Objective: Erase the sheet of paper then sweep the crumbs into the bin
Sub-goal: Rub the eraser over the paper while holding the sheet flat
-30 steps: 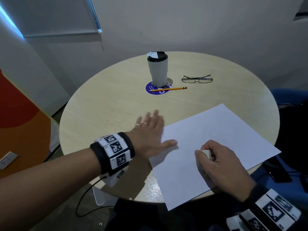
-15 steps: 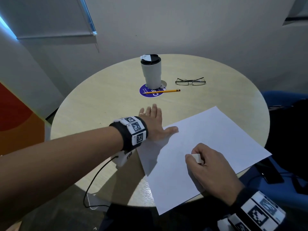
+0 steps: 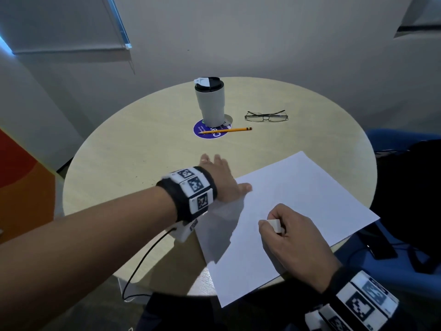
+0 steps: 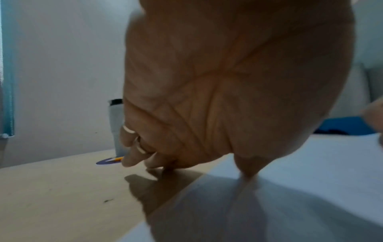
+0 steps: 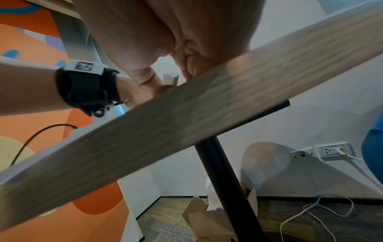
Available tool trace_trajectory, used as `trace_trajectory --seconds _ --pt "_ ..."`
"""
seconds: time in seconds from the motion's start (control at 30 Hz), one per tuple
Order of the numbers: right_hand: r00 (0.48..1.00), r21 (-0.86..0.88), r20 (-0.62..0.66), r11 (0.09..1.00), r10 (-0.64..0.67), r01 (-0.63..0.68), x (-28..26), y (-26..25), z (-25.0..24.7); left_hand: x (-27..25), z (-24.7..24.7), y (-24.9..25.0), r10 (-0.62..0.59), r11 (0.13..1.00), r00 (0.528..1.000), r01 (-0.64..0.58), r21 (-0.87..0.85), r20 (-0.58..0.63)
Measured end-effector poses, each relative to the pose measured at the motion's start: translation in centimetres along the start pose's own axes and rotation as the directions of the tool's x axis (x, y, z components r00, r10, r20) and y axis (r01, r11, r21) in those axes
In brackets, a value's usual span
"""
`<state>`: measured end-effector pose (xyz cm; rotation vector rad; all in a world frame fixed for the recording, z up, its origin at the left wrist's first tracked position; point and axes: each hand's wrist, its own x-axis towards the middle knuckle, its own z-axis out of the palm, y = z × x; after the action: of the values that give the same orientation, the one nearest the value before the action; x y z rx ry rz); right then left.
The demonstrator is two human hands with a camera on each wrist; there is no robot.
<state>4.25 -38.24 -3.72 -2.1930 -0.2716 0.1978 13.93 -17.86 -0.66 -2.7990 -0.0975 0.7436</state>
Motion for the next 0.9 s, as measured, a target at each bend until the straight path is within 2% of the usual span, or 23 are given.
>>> trace_trajectory --seconds 0.03,0.1,0.17,0.2,0.27,0.37,0.43,0.47,0.5,0.57,0.67,0.77,0.9 --pt "1.000 -0.002 -0.003 1.000 0.000 0.000 0.0 0.0 0.0 -1.1 0.4 -0.3 0.000 1.000 1.000 0.000 -0.021 -0.015" --pt "1.000 -0.002 0.002 1.000 0.005 -0.005 0.1 0.0 -0.1 -3.6 1.9 -0.7 0.173 0.978 0.981 -0.182 -0.106 -0.089" --pt "1.000 -0.008 0.010 1.000 0.010 -0.010 0.0 -0.2 -0.2 -6.0 4.3 -1.1 0.377 0.908 0.921 -0.388 -0.157 -0.096" --pt "1.000 -0.011 0.012 1.000 0.011 -0.011 0.0 -0.3 -0.1 -7.1 5.5 -1.5 0.424 0.889 0.902 -0.431 -0.153 -0.075" --pt "1.000 -0.011 0.007 1.000 0.016 -0.016 -0.1 -0.3 -0.1 -7.9 7.3 -2.7 0.383 0.912 0.923 -0.384 -0.145 -0.035" --pt "1.000 -0.001 -0.008 1.000 0.029 -0.029 -0.1 -0.2 0.0 -8.3 7.8 -5.4 0.163 0.973 0.986 -0.155 -0.168 0.032" --pt "0.999 0.011 -0.027 0.999 0.038 -0.037 -0.1 -0.1 0.1 -8.9 7.7 -6.6 0.015 0.982 1.000 -0.010 -0.189 0.024" --pt "0.999 0.019 -0.037 0.999 0.039 -0.038 0.0 0.0 0.1 -9.3 7.8 -6.7 -0.016 0.979 1.000 0.013 -0.204 -0.017" --pt "0.998 0.033 -0.046 0.999 0.038 -0.036 0.0 0.2 0.1 -10.0 8.1 -6.5 -0.004 0.975 0.997 -0.013 -0.221 -0.076" --pt "0.997 0.074 -0.068 0.997 0.041 -0.036 0.2 0.6 0.2 -11.3 9.1 -5.4 0.102 0.950 0.976 -0.153 -0.273 -0.191" --pt "0.996 0.094 -0.086 0.996 0.012 -0.004 0.2 0.7 0.2 -12.7 10.9 -3.6 0.212 0.869 0.942 -0.304 -0.390 -0.261" --pt "0.994 0.049 -0.074 0.995 -0.080 0.084 -0.2 0.6 0.3 -12.9 12.7 -2.6 0.198 0.852 0.926 -0.324 -0.410 -0.322" --pt "0.962 -0.118 -0.065 0.959 -0.267 0.258 -1.0 -0.2 0.8 -12.9 13.1 -2.4 0.167 0.843 0.902 -0.340 -0.417 -0.399"
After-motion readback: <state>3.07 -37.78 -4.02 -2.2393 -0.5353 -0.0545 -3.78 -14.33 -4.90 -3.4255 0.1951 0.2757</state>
